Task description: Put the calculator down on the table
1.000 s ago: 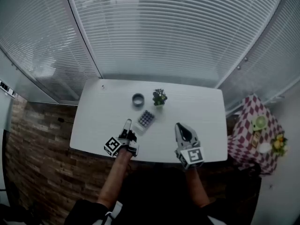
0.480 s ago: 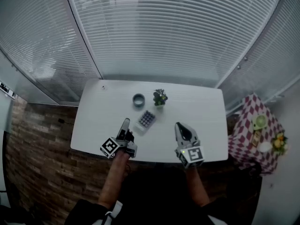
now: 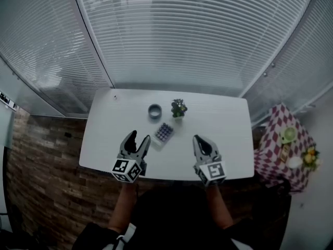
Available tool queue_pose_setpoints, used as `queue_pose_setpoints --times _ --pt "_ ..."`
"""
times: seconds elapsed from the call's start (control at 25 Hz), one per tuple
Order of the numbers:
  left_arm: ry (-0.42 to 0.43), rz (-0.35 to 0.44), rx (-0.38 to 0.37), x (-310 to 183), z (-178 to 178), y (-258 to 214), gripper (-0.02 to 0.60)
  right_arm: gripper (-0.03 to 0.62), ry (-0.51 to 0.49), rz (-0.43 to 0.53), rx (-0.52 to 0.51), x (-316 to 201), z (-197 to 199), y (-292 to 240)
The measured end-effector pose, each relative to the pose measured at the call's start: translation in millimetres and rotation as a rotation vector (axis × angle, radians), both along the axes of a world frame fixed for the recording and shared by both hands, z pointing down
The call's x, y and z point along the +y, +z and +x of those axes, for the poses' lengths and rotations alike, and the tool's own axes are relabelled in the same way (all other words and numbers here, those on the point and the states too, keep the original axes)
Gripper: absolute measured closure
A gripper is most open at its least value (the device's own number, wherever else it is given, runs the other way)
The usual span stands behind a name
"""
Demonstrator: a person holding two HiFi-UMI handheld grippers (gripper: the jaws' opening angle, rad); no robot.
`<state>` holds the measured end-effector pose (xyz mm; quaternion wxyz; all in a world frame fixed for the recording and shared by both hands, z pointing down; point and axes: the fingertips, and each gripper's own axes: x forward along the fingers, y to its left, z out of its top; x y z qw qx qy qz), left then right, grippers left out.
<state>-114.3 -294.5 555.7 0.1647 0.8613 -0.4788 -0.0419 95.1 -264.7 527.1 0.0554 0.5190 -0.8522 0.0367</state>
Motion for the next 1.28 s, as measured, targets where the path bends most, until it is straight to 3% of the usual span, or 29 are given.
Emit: queue_pose_setpoints --times 0.2,0.36,0.68,0.88,0.96,1.04,1.2,1.28 --pt "0.017 0.132 -0.24 10 4 -26 0.319 0.587 0.011 -0.037 0.037 3 4 11" --pt "0.002 0.293 -0.341 17 7 -52 0.319 0.588 0.003 -0.007 0.011 3 -3 4" --pt "0.018 0.237 -0.238 20 6 -50 0.321 0.588 0.015 -0.048 0.026 8 -2 11" --pt "0.042 0.223 -0.276 22 9 -50 0.321 0.587 0.015 -0.024 0.014 7 -1 10" --pt "0.026 0.228 -0.29 21 7 -50 0.375 0.588 0.015 -0.021 0.007 6 -2 9" --pt "0.003 0.26 -0.282 23 4 -52 0.477 0.587 0.018 -0.027 0.003 7 -2 8" --pt "0.001 0.309 -0.328 26 2 -54 0.545 0.587 0.02 -0.024 -0.015 5 -2 7" --pt "-0.011 0.291 -0.284 25 4 -59 0.567 0.588 0.017 -0.021 -0.021 5 -3 7"
